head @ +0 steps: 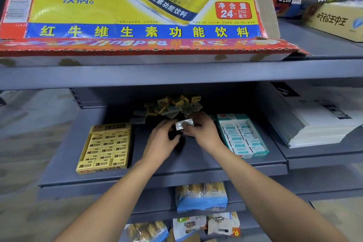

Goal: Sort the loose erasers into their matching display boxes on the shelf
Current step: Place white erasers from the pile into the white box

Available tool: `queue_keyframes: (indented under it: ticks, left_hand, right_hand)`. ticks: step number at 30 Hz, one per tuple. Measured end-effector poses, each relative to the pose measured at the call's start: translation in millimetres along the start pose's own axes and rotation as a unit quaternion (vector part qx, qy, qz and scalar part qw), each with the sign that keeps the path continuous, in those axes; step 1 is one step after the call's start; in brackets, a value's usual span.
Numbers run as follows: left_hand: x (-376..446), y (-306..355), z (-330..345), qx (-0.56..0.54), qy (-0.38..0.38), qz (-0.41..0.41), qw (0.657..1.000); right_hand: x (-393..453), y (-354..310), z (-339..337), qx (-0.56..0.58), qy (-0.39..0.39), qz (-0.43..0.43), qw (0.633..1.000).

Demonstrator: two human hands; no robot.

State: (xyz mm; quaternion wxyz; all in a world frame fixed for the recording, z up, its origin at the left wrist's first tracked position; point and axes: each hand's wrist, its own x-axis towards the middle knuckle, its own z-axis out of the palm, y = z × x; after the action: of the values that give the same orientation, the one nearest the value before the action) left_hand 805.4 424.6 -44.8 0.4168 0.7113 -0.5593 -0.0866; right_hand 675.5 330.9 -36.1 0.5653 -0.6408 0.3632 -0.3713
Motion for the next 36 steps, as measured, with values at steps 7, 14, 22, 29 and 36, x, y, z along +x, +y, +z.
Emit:
queue_keyframes:
  ticks: [7, 14, 22, 29, 36]
  left_hand:
    - [10, 17, 13, -0.018, 0.012, 0.037, 0.999]
    - [19, 46, 47, -0.029, -0.028, 0.076, 0.996]
    - [28, 72, 79, -0.058, -0.044, 0.07, 0.995]
    - [31, 77, 88, -0.042, -0.056, 0.039, 0.997]
    - [33, 80, 94, -0.044, -0.051, 0.045, 0.997]
  right_hand:
    - [-10, 2, -33, -0.293, 0.008, -0.236, 0.926]
    - [-14, 7, -87, -0.413, -0.005, -0.352, 0.84]
    - [-22, 9, -157, -0.449, 0.025, -0.262, 0.854]
    - [-21, 19, -199, -0.502, 0.003, -0.215, 0.838]
    - [-24, 16, -202, -0.491, -0.064, -0.201, 0.846]
